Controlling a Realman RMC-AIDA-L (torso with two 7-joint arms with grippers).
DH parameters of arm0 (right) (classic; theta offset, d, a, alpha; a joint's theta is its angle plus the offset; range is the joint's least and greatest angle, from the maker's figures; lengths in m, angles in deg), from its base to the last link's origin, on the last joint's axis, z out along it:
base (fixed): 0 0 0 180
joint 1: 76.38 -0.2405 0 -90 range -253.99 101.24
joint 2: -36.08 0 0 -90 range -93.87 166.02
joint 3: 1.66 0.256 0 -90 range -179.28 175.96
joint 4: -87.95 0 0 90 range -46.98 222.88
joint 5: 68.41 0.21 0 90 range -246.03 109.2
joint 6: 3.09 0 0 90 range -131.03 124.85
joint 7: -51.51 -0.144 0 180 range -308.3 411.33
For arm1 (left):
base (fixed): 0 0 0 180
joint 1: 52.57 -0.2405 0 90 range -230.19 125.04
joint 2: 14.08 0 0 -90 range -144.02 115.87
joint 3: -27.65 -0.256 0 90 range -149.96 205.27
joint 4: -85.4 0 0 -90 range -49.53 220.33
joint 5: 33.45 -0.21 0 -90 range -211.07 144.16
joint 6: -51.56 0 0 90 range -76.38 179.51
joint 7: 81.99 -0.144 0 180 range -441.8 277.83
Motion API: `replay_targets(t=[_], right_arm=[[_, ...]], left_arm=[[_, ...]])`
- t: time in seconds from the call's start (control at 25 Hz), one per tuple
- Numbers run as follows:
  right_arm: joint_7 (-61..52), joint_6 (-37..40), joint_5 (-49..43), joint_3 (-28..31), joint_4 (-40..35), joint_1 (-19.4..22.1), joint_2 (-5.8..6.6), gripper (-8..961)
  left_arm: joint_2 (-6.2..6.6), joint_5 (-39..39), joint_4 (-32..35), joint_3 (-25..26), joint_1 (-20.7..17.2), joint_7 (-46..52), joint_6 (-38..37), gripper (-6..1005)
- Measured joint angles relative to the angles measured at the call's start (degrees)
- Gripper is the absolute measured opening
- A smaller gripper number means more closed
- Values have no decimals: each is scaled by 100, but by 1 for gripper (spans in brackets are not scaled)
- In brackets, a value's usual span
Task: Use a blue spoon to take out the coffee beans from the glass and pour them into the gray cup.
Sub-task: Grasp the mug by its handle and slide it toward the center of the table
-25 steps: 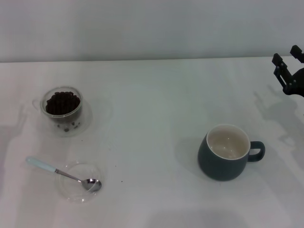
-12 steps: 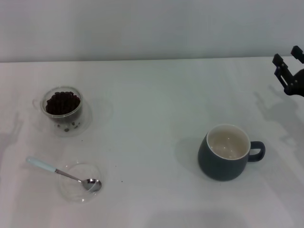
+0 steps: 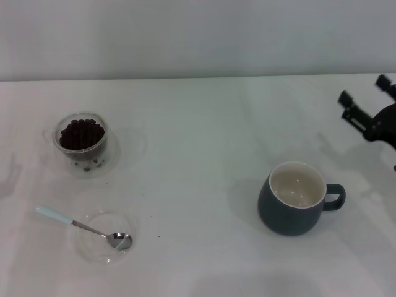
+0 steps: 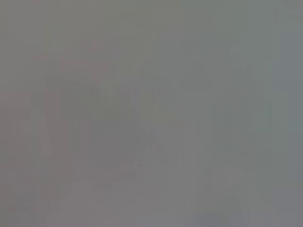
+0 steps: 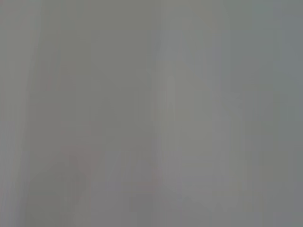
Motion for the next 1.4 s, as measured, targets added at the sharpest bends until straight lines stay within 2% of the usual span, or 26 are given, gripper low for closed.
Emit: replay_targets(t=[0.2,0.36,0.48,0.72,1.2,1.4], right_arm=[[-40,255,-6,-380,-15,204,13,833],[-43,919,36,-360,-30,611,19,878],[-43,1291,64,-258,-66,938,38,876],[-41,1481,26,-102,157,1333,10,873],[4,1521,-140,-402,814,1344,5,872],[96,1507,-357,-415,874,1343,-18,871]], left_arm=[[13,-4,40,0,-173,2,-16,831],[29,-5,130,-1,-323,3,-55,831],[30,-5,222,-1,-402,3,-56,831],[44,22,297,-1,-448,-16,-36,834],[47,30,367,0,-555,-36,26,834],[47,33,367,0,-598,-40,28,834]])
